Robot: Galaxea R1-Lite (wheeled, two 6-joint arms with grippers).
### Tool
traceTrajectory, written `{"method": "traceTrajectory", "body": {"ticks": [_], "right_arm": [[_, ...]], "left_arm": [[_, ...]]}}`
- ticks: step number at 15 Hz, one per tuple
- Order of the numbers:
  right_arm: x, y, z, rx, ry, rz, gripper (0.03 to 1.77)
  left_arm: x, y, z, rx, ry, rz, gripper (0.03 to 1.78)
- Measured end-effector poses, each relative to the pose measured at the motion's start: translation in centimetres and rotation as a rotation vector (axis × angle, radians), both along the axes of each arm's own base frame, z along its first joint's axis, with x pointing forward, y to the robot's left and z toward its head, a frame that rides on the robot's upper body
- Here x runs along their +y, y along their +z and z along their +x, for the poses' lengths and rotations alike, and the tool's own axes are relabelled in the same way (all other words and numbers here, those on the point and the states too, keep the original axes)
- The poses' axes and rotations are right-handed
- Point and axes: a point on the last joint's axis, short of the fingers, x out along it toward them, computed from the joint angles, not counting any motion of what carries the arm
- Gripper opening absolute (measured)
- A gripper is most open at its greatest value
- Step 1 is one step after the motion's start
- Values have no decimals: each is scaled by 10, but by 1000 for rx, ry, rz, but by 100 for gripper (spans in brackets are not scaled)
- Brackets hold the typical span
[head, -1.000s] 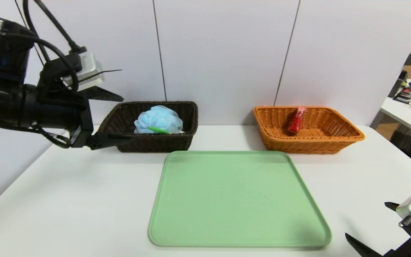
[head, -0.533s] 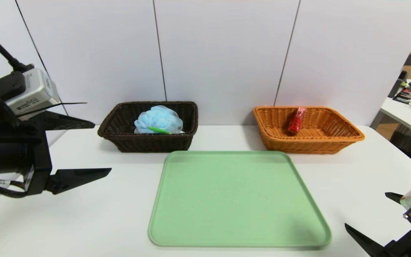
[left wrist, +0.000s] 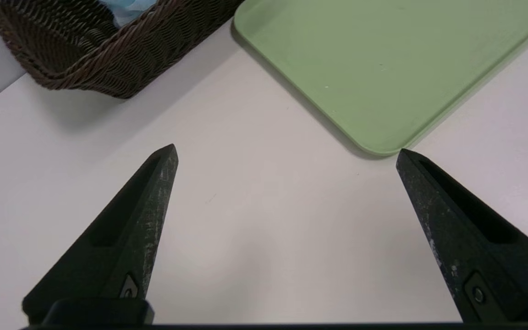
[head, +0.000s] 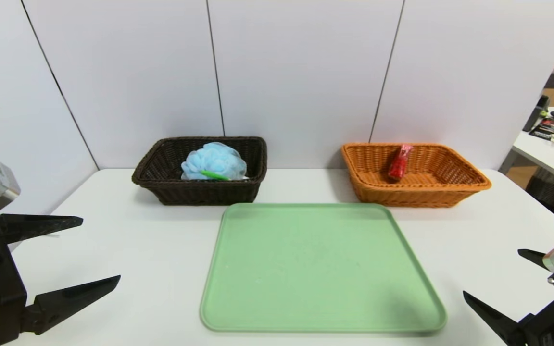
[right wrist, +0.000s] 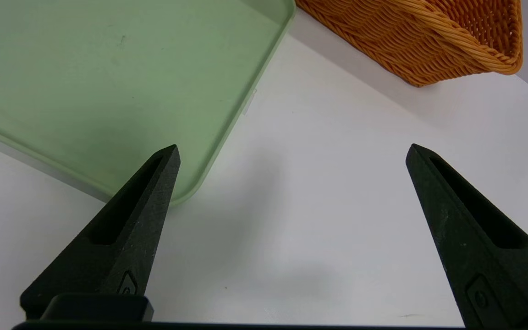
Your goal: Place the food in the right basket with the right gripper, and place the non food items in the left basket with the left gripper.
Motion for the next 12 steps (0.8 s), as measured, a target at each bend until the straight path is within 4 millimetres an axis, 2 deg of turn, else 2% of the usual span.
{"method": "traceTrajectory", "body": {"ticks": [3,12], "right_arm": [[0,2,1,-3,-1,2,170],[0,4,2,-12,-20,6,170]], "left_arm": [[7,-12,-13,-55,123,-37,169],[26,-48,-56,-47,365,-150,169]]}}
